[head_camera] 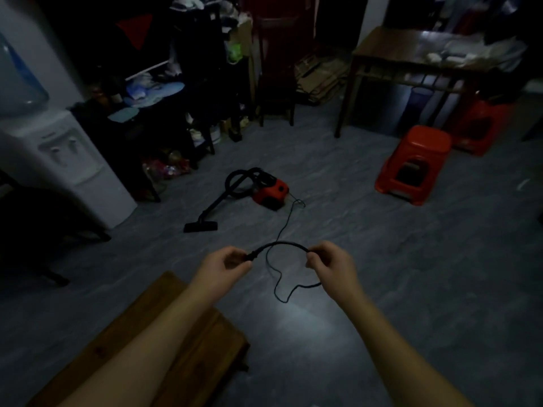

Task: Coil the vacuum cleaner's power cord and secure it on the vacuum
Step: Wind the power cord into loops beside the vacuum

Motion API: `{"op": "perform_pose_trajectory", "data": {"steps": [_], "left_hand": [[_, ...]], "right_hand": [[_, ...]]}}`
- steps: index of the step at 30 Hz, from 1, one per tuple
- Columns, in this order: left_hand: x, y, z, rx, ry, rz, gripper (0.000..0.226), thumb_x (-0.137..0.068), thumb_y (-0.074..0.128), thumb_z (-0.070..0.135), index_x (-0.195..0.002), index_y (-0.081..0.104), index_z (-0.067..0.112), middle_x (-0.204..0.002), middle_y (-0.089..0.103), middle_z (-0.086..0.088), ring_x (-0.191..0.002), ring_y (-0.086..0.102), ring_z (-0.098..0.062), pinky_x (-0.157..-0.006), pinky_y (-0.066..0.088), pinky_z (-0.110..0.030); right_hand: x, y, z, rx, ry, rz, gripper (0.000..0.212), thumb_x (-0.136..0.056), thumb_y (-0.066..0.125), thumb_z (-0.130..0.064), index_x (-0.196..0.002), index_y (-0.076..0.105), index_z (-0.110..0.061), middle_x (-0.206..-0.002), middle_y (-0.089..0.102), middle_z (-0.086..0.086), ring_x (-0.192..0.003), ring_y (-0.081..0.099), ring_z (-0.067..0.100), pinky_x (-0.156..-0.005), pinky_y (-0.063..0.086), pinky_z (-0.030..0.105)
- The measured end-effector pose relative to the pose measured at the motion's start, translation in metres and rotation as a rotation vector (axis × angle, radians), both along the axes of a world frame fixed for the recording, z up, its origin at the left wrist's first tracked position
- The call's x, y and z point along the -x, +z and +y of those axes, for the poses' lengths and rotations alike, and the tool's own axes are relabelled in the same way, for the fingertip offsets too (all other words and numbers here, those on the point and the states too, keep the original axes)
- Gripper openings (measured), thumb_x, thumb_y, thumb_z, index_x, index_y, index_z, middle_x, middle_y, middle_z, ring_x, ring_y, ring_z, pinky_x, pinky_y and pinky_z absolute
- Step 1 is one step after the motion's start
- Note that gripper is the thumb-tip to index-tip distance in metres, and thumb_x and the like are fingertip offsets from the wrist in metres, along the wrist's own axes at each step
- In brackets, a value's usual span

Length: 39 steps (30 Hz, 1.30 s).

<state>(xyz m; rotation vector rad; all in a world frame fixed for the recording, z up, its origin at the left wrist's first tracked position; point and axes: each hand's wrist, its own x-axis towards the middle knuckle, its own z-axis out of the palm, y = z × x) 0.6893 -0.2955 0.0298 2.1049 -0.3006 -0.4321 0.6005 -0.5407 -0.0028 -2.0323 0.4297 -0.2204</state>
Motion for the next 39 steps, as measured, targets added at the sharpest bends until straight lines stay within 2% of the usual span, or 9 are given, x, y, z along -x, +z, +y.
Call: {"op": "perform_pose_trajectory", "data": {"steps": [3, 9, 15, 18, 24, 29, 32, 34, 39], "left_hand": [[0.002, -0.001, -0.049, -0.096, -0.097, -0.067, 0.016, -0.085, 0.074, 0.025, -0.099, 0.068, 0.029, -0.099, 0.068, 0.01, -0.09, 0.063, -0.004, -0.08, 0.05, -0.021], [-0.022, 0.022, -0.14, -0.197, -0.308, -0.449, 0.02, -0.088, 0.07, 0.022, -0.108, 0.071, 0.02, -0.097, 0.063, 0.008, -0.089, 0.059, -0.005, -0.079, 0.044, -0.015], [-0.072, 0.025, -0.221, -0.272, -0.415, -0.676, 0.025, -0.094, 0.058, 0.041, -0.107, 0.072, 0.025, -0.093, 0.06, 0.009, -0.085, 0.057, -0.009, -0.068, 0.053, -0.033], [-0.108, 0.014, -0.263, -0.199, -0.502, -0.708, 0.019, -0.093, 0.06, 0.036, -0.109, 0.069, 0.029, -0.089, 0.062, 0.012, -0.081, 0.057, -0.006, -0.064, 0.046, -0.023], [-0.201, 0.004, -0.358, -0.194, -0.707, -0.722, 0.026, -0.096, 0.052, 0.043, -0.089, 0.07, 0.026, -0.08, 0.051, 0.011, -0.067, 0.05, -0.005, -0.054, 0.035, -0.018], [-0.255, 0.015, -0.438, -0.088, -0.852, -0.641, 0.015, -0.094, 0.06, 0.034, -0.096, 0.07, 0.023, -0.081, 0.064, 0.01, -0.072, 0.059, -0.003, -0.065, 0.049, -0.022], [-0.276, 0.016, -0.482, 0.011, -0.834, -0.624, 0.013, -0.093, 0.063, 0.029, -0.088, 0.07, 0.019, -0.075, 0.064, 0.009, -0.068, 0.059, -0.003, -0.063, 0.05, -0.024], [-0.289, 0.012, -0.511, 0.05, -0.801, -0.601, 0.012, -0.092, 0.064, 0.027, -0.094, 0.072, 0.019, -0.08, 0.067, 0.009, -0.072, 0.061, -0.004, -0.066, 0.052, -0.023], [-0.317, -0.006, -0.583, 0.131, -0.665, -0.523, 0.013, -0.09, 0.069, 0.017, -0.1, 0.076, 0.015, -0.085, 0.07, 0.007, -0.076, 0.062, -0.001, -0.07, 0.044, -0.004]], "right_hand": [[0.003, 0.025, -0.05, 0.037, -0.018, -0.042, 0.007, -0.09, 0.067, -0.022, -0.084, 0.066, -0.024, -0.075, 0.072, -0.01, -0.075, 0.07, 0.003, -0.073, 0.061, 0.038], [0.002, 0.061, -0.124, 0.097, -0.096, -0.131, 0.008, -0.089, 0.067, -0.023, -0.081, 0.066, -0.023, -0.075, 0.07, -0.009, -0.074, 0.068, 0.006, -0.071, 0.059, 0.036], [-0.026, 0.063, -0.186, 0.165, -0.214, -0.157, 0.011, -0.088, 0.068, -0.024, -0.078, 0.065, -0.027, -0.073, 0.068, -0.011, -0.072, 0.066, 0.004, -0.068, 0.057, 0.032], [-0.056, 0.058, -0.216, 0.191, -0.221, -0.131, 0.012, -0.088, 0.068, -0.024, -0.077, 0.064, -0.028, -0.072, 0.068, -0.012, -0.072, 0.066, 0.004, -0.067, 0.056, 0.028], [-0.126, 0.06, -0.282, 0.217, -0.324, -0.105, 0.012, -0.088, 0.07, -0.021, -0.078, 0.066, -0.026, -0.073, 0.066, -0.014, -0.073, 0.064, 0.002, -0.065, 0.049, 0.014], [-0.161, 0.07, -0.334, 0.195, -0.44, -0.113, 0.007, -0.088, 0.07, -0.02, -0.081, 0.069, -0.02, -0.076, 0.069, -0.012, -0.075, 0.066, 0.001, -0.067, 0.05, 0.012], [-0.177, 0.069, -0.372, 0.183, -0.498, -0.138, 0.008, -0.089, 0.068, -0.017, -0.082, 0.07, -0.021, -0.077, 0.069, -0.013, -0.077, 0.066, 0.002, -0.068, 0.05, 0.012], [-0.187, 0.061, -0.399, 0.148, -0.522, -0.141, 0.01, -0.089, 0.067, -0.015, -0.085, 0.071, -0.023, -0.08, 0.069, -0.014, -0.08, 0.066, 0.001, -0.07, 0.05, 0.012], [-0.216, 0.011, -0.475, 0.043, -0.5, -0.034, 0.007, -0.09, 0.067, -0.017, -0.094, 0.071, -0.021, -0.088, 0.071, -0.012, -0.085, 0.067, 0.001, -0.078, 0.055, 0.021]]}}
